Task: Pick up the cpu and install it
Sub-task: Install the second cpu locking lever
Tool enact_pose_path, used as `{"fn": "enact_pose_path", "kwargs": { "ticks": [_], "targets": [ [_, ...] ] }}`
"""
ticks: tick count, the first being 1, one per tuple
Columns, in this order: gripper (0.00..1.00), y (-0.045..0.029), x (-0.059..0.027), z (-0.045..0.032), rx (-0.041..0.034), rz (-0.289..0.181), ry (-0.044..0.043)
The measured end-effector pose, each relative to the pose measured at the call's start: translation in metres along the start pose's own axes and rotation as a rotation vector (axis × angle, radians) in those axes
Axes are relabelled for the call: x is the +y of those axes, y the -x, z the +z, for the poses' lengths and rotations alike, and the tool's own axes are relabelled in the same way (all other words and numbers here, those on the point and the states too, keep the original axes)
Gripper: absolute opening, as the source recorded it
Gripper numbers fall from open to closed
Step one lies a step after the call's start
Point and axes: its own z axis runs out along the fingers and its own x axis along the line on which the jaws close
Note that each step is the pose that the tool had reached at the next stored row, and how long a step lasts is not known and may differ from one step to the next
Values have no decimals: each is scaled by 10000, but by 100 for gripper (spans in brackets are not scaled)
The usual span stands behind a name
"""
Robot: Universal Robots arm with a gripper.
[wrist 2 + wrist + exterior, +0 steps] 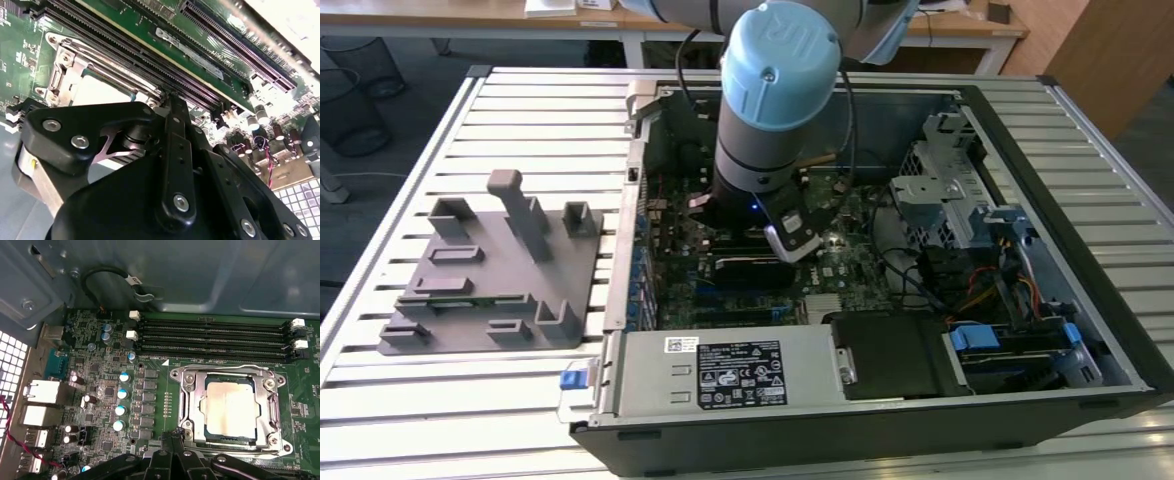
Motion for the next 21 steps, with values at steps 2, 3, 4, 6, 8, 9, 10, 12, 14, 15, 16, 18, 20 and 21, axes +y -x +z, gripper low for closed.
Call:
{"fn": "enact_pose_path", "kwargs": {
  "ticks": [2,3,4,6,8,9,10,12,14,15,16,18,20,21],
  "targets": [
    [11,-1,4,4,0,0,3],
    [11,-2,5,4,0,0,3],
    [11,-3,6,5,0,0,2],
    [11,-5,6,5,1,1,2],
    [11,-6,7,5,1,1,0],
    [11,-8,9,-2,2,2,-4],
    [11,-9,13,-11,-2,1,2],
    [11,-12,24,-49,-1,0,2],
    [11,-19,73,-194,0,1,-1],
    [11,-20,79,-212,0,1,-1],
    [11,-21,85,-230,0,0,0],
    [11,-23,97,-270,1,1,-2],
    [11,-25,109,-308,0,1,-1],
    [11,-25,112,-318,1,1,-1]
  ]
}}
